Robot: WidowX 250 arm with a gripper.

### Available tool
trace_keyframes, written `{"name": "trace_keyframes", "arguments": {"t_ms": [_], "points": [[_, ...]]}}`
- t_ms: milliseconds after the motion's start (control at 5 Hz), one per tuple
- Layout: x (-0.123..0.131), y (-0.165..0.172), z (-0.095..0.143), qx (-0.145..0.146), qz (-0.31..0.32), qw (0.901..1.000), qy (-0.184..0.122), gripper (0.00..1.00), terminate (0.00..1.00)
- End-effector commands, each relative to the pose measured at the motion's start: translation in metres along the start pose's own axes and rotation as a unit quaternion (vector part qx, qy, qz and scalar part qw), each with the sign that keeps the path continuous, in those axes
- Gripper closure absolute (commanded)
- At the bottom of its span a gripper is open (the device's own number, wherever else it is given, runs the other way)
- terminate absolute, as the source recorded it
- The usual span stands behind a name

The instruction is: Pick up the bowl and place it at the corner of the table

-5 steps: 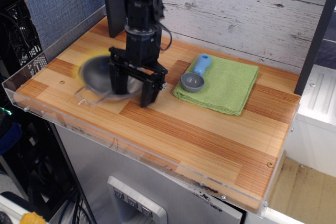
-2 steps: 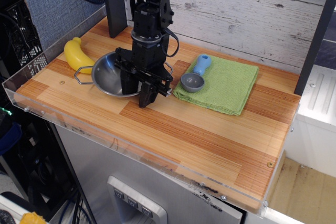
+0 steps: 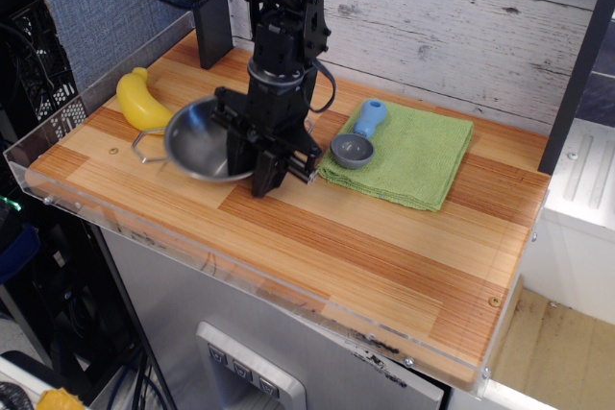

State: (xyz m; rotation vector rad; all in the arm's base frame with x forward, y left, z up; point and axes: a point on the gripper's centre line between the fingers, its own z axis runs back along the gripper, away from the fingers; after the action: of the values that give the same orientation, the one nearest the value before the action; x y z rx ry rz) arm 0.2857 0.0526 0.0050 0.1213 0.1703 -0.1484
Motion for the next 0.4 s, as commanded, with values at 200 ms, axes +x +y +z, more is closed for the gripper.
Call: {"name": "trace_keyframes", "arguments": {"t_ms": [200], "points": [[-0.023,0.002,0.040,-0.031,0.042,0.9973,-0.051,1.00,0.00]]}}
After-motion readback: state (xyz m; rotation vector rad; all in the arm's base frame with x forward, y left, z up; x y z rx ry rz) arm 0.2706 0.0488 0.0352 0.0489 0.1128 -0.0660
